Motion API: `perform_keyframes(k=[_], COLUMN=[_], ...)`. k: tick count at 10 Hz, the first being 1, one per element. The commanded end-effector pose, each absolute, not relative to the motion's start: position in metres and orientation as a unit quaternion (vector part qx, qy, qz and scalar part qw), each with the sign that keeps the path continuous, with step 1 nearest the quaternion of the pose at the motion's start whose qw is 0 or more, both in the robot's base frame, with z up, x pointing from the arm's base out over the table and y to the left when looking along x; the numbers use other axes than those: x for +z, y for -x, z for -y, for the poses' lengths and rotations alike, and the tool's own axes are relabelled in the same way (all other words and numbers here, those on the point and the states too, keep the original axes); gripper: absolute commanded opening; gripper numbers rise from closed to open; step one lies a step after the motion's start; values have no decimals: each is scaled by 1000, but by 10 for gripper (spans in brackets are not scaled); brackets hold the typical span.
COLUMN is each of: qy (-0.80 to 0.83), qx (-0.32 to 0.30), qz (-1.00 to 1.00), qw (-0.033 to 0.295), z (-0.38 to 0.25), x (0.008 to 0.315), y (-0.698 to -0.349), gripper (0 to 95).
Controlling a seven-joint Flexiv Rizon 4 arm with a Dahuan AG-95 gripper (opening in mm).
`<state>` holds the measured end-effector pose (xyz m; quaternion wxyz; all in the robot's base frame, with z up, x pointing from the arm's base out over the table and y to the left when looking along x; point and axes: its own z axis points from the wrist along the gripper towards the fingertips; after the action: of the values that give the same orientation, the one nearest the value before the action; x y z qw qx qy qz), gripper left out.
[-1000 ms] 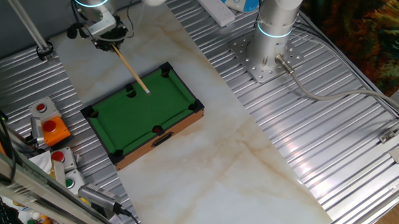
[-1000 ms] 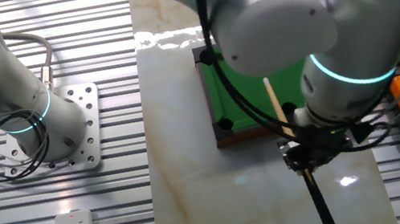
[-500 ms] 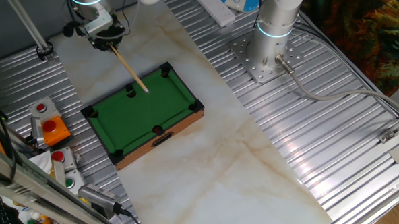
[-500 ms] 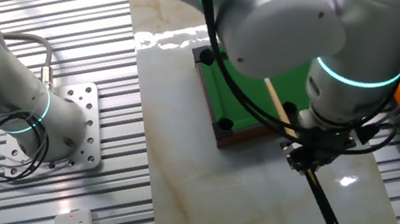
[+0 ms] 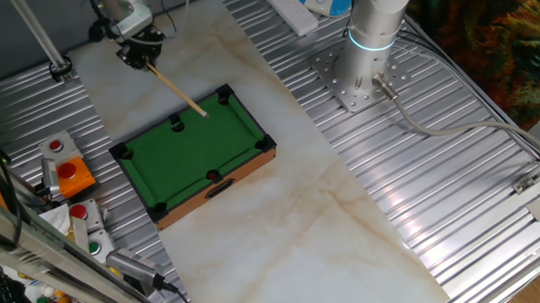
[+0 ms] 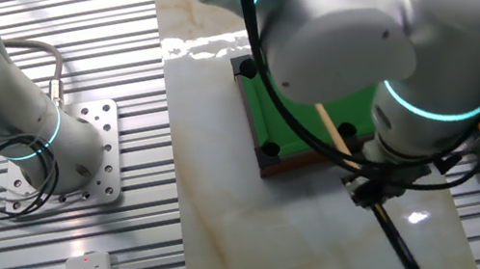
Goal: Hit the pool ball
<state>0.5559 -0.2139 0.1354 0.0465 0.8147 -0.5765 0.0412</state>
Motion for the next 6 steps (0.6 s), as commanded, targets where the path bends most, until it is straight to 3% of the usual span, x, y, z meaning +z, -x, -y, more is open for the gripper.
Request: perform_keyframes(k=[1,6], qy=[-866,-928], qx=[51,64], qz=[498,367], qw=[23,8], z=[214,211], x=[142,151], y=[-572,-601], gripper=[0,0])
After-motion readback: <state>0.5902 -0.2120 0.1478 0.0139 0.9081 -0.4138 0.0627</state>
